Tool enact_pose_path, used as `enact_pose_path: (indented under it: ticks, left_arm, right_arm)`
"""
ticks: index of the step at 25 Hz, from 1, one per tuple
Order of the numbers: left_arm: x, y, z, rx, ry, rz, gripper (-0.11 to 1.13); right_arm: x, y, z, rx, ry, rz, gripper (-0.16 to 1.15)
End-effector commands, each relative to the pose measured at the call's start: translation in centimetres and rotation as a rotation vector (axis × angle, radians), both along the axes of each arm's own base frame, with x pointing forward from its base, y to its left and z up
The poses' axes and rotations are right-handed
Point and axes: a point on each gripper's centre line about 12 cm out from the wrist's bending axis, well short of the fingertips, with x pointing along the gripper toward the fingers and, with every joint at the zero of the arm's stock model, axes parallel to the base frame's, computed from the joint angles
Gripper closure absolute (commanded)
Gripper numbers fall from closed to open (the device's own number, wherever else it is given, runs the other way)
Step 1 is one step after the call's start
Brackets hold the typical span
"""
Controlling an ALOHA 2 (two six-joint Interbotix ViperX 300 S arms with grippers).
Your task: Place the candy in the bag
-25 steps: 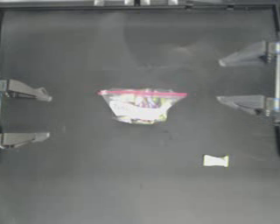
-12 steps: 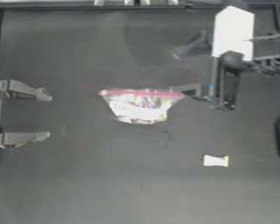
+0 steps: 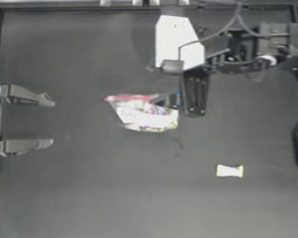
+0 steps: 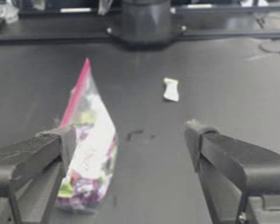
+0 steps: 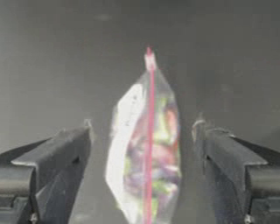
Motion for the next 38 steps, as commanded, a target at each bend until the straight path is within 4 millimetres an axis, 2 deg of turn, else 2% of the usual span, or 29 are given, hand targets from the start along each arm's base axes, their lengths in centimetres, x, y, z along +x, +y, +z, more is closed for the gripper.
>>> enact_pose_path:
  ticks: [1,12,20,38]
  left_arm:
    - [0.0,0.1,0.3,-0.002,-0.013,0.003,0.00]
    - [-0.1,0.2,0.1,-0.008,-0.009,0.011,0.00]
    - [-0.1,0.2,-0.1,-0.010,-0.006,0.011,0.00]
    - [-0.2,0.3,-0.6,-0.023,0.005,0.021,0.01]
  right_arm:
    - [1.2,-0.4,1.5,-0.011,-0.021,0.002,0.01]
    - [4.9,-1.1,-0.7,-0.017,0.080,0.036,0.01]
    - [6.8,-1.3,-1.9,-0.009,0.134,0.053,0.01]
    - [9.5,-0.4,-4.0,-0.010,0.184,0.090,0.01]
